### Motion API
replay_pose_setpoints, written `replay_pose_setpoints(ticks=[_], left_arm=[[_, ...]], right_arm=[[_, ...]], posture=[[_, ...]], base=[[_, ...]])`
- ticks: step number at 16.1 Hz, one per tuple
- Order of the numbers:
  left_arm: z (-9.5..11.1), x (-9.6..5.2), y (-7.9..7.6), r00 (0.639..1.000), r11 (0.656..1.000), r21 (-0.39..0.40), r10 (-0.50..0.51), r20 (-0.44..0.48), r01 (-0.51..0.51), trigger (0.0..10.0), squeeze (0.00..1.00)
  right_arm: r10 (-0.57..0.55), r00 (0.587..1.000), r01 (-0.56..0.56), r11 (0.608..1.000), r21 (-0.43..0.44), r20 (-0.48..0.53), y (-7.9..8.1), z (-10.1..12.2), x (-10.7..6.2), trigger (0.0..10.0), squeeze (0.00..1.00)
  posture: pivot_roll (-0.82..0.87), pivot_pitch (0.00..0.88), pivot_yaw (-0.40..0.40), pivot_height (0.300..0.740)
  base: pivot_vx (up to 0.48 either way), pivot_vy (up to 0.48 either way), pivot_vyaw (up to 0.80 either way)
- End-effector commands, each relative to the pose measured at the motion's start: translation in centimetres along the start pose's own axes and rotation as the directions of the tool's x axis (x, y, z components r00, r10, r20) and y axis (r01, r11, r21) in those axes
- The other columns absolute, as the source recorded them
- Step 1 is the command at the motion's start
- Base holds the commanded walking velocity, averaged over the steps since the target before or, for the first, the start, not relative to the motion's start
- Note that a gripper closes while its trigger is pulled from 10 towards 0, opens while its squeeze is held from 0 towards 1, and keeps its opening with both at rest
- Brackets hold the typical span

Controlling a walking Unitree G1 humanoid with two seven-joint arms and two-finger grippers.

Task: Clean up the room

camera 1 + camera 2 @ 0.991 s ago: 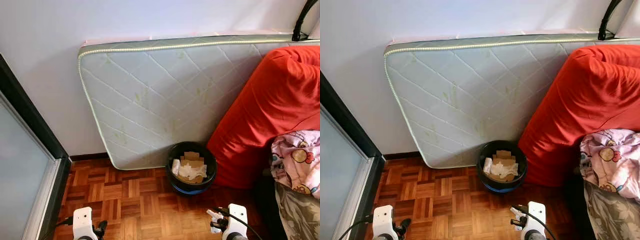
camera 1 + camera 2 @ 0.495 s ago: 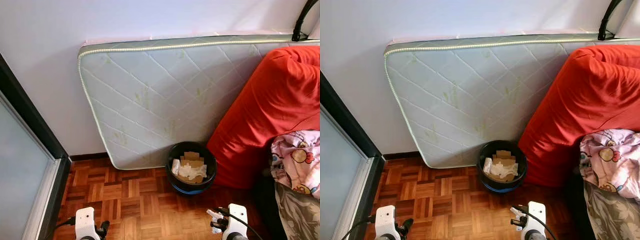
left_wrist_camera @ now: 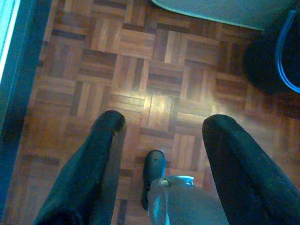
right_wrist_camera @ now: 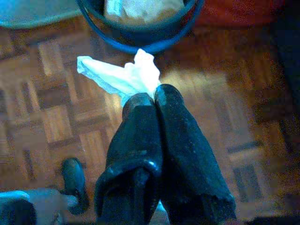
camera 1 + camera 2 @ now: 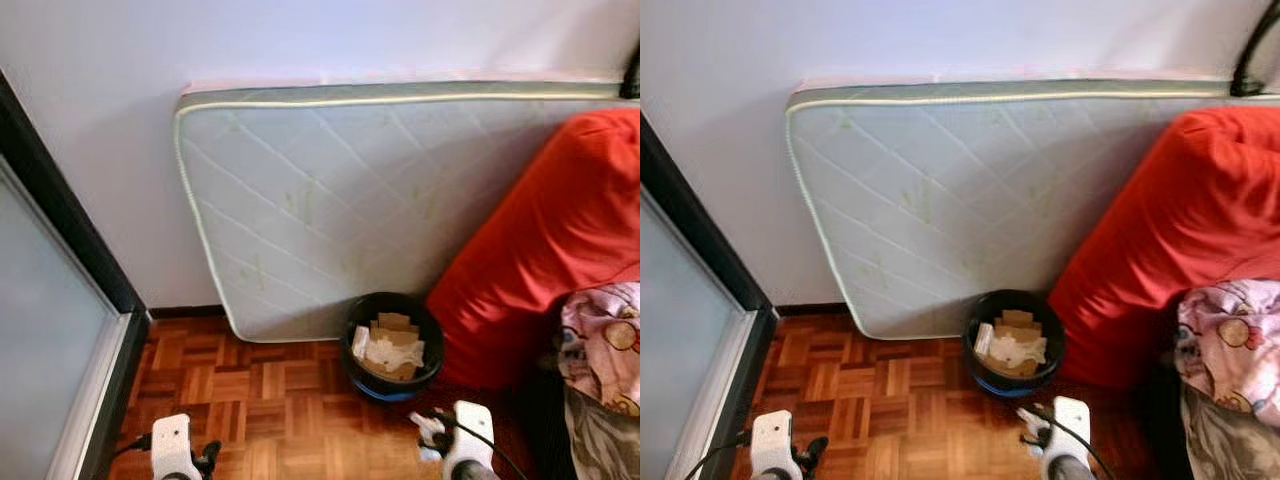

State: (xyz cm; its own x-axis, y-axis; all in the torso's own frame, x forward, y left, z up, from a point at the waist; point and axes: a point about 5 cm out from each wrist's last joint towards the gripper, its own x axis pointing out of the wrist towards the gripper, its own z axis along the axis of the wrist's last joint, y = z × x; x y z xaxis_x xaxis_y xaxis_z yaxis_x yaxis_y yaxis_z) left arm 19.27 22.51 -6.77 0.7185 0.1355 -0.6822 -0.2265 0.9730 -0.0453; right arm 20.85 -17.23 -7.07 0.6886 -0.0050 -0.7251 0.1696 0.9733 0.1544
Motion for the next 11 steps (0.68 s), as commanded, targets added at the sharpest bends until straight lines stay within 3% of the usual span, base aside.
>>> replay_pose_setpoints(ticks=[1, 11], left_arm=[[0.46, 0.18, -0.64, 1.000, 1.000, 0.009, -0.019, 0.021, 0.019, 10.0, 0.00], [1.26, 0.36, -0.91, 0.998, 1.000, 0.012, -0.024, 0.056, 0.023, 10.0, 0.00]], right_arm=[[-0.028, 1.000, 0.028, 1.000, 0.009, -0.008, -0.96, -0.47, -0.26, 10.0, 0.00], [-0.013, 1.000, 0.013, 1.000, 0.005, -0.014, -0.70, -0.65, -0.26, 10.0, 0.00]], posture=[[0.08, 0.009, -0.036, 0.736], [0.08, 0.026, -0.037, 0.736]], base=[[0.262, 0.000, 0.00], [0.267, 0.000, 0.00]])
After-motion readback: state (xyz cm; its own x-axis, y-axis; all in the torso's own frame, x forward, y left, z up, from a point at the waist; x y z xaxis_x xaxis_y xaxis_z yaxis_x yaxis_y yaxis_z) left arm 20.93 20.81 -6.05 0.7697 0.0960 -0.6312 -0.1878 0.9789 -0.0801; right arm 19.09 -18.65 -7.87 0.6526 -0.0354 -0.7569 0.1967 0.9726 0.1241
